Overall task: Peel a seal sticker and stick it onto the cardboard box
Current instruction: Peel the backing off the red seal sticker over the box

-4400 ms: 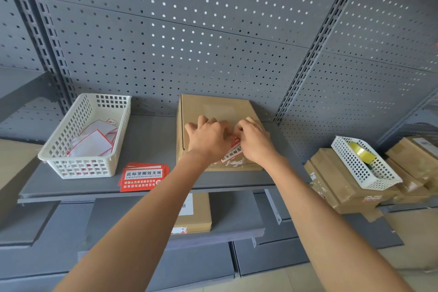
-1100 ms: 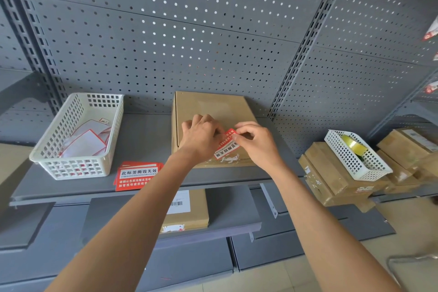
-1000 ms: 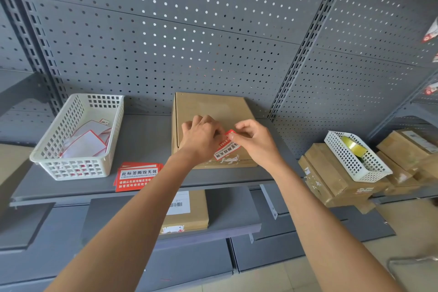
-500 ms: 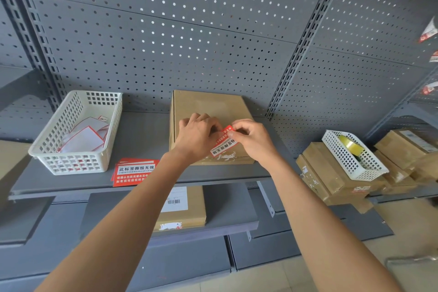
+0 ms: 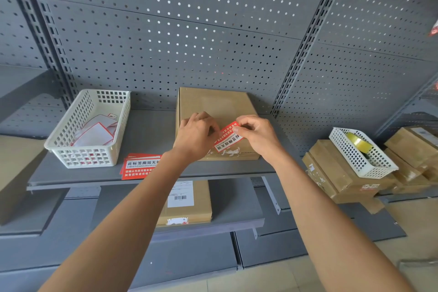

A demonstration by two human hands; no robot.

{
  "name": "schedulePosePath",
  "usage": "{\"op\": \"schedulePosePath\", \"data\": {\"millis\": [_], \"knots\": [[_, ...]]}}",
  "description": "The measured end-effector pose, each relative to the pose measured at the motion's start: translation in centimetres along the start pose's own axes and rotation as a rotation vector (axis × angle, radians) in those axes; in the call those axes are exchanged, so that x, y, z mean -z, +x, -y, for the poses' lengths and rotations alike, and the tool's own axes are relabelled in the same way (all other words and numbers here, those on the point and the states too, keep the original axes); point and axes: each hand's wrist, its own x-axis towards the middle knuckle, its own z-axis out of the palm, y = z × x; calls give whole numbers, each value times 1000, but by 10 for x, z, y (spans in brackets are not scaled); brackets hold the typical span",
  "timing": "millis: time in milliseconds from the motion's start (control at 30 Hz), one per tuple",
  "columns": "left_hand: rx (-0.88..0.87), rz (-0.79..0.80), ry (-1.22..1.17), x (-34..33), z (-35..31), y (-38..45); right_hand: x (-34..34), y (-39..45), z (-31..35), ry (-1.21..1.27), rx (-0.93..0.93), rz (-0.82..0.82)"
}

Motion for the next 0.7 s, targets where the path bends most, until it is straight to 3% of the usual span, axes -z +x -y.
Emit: {"op": "schedulePosePath", "data": {"millis": [233,467,700], "knots": [[-1,21,5,0,1,1,-2,2,1,7,-37,16],[-7,23,-1,1,1,1,-8,3,11,-101,-37,168],[-39,-10,-79,6,5,-4,-9,3,7,-100,-50,142]]}}
